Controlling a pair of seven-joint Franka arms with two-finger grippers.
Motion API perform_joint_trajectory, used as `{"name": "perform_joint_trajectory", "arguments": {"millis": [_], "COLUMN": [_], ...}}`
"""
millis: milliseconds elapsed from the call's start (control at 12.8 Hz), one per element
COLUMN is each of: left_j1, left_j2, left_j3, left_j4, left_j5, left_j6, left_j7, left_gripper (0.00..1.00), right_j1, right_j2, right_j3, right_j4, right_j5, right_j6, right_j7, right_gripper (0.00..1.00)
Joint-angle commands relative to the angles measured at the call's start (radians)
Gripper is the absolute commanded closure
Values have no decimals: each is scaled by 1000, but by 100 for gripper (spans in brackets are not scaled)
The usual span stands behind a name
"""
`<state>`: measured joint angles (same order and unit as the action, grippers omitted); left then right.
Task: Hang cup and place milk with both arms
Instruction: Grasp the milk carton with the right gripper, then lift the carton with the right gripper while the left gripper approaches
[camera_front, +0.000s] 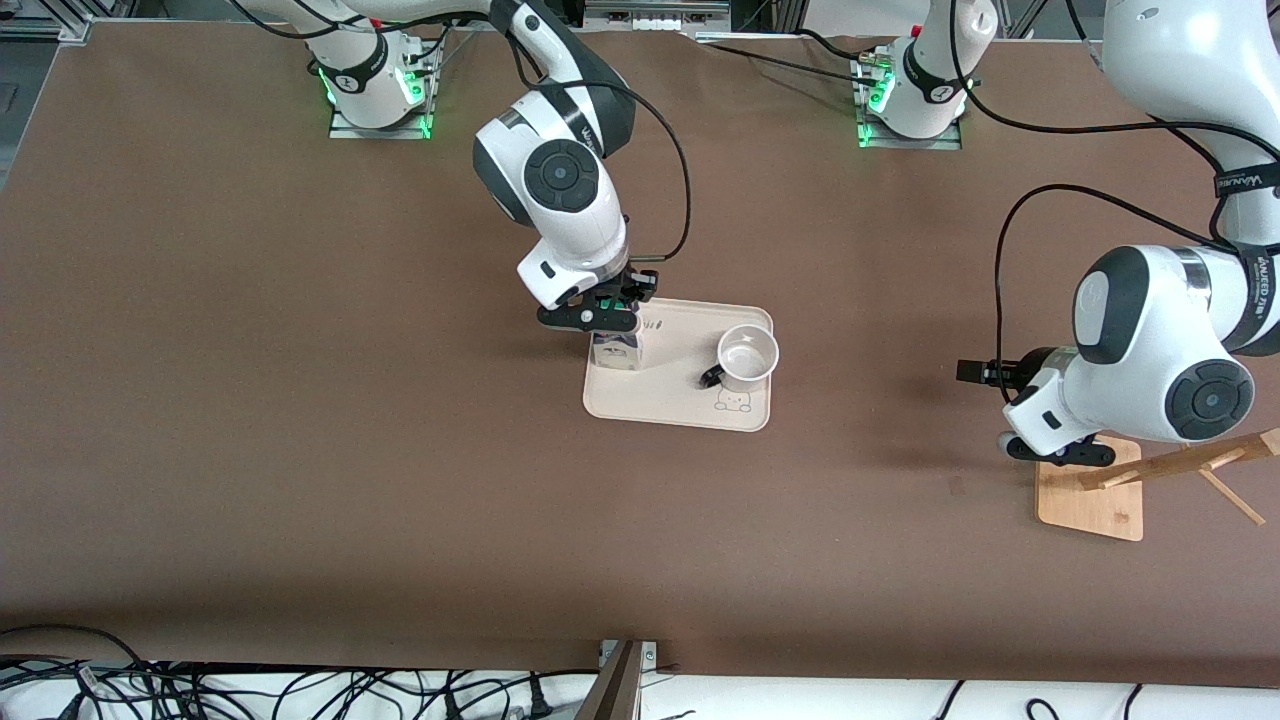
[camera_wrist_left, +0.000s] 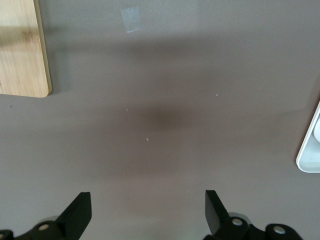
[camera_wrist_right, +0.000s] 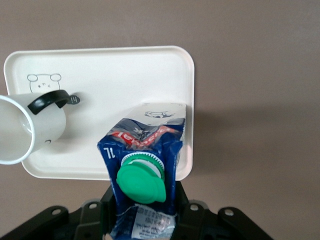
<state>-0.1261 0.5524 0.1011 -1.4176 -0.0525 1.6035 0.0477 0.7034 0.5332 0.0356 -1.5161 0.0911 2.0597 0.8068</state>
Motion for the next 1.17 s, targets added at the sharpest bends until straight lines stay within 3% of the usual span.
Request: {"name": "perform_joint_trajectory", "arguments": {"millis": [0, 312, 469, 703, 859, 1094], "left_j1": [-4, -6, 11, 104, 100, 100], "left_j2": [4, 7, 7, 20, 18, 41], "left_j3": [2, -11, -70, -211, -276, -392], "left_j4": [6, 9, 11, -1, -3, -3], "left_j5": [-12, -9, -12, -13, -12, -1], "left_j6": [4, -4, -4, -5, -28, -42], "left_j7": [-5, 17, 15, 61, 130, 158], "left_gripper": [0, 0, 0, 0, 0, 0], "right_j1": [-40, -175, -234, -249, -249, -249], "right_j2": [-22, -36, -67, -122, -162, -245], "right_j3": [-2, -3, -28, -144, -232, -307], "right_j4": [43, 108, 88, -17, -102, -253], "right_j5": [-10, 1, 4, 4, 6, 7], "right_j6": [-80, -219, -275, -279, -247, -190], "right_j7": [-27, -284, -458, -630, -759, -842], "right_gripper": [54, 54, 54, 54, 54, 54]}}
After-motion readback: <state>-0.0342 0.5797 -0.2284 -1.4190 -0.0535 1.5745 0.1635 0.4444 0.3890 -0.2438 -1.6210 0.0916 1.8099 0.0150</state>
